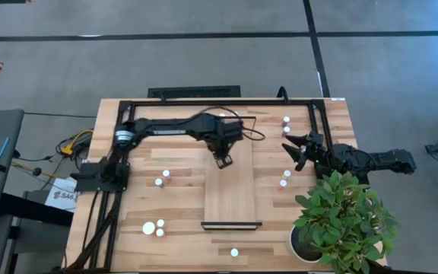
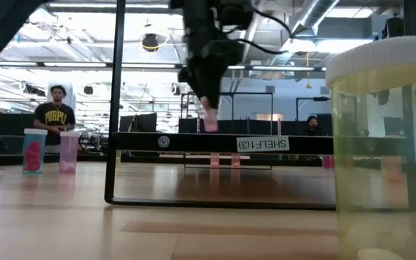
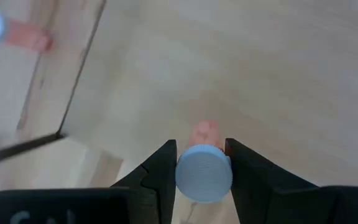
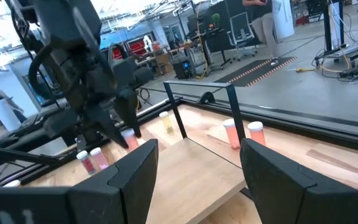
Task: Pick and place medicine bottles onto shelf by color
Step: Put the orange pill bottle on the shelf
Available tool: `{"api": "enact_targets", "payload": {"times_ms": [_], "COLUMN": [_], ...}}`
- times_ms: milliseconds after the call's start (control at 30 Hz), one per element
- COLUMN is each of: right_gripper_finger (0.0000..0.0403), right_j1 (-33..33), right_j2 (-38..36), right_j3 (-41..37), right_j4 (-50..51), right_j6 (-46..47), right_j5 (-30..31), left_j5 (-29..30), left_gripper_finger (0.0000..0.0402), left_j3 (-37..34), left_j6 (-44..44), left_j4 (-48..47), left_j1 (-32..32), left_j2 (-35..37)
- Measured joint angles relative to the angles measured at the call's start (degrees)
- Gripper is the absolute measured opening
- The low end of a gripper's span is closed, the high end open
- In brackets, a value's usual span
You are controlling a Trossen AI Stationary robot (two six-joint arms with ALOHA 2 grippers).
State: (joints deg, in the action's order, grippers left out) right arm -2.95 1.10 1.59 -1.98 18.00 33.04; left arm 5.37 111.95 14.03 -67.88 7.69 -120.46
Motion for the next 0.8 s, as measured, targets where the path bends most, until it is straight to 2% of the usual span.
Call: {"api": "enact_targets", "payload": {"times_ms": [233, 400, 600, 800], "right_gripper_finger": [0.0251, 0.0251, 0.0251, 0.0251], "right_j1": [-0.01, 0.01, 0.0, 0.0], "right_j2": [0.0, 0.0, 0.0, 0.0], "right_j3": [0.01, 0.01, 0.0, 0.0], "right_j4": [0.0, -0.02, -0.02, -0.02], "right_j6": [0.0, 0.01, 0.01, 0.02], "right_j5": [0.0, 0.0, 0.0, 0.0], "left_j5": [1.96, 2.61, 4.54, 4.12], "left_gripper_finger": [0.0105, 0.0105, 0.0105, 0.0105], "left_j3": [14.26, 20.52, 21.87, 21.59], "left_j6": [-1.21, -2.86, -4.32, -10.78], "left_j4": [-8.01, -11.24, -8.97, -8.76], "left_j1": [-0.4, 0.11, 0.83, 2.1], "left_j2": [-10.74, -15.0, -15.53, -15.53]}}
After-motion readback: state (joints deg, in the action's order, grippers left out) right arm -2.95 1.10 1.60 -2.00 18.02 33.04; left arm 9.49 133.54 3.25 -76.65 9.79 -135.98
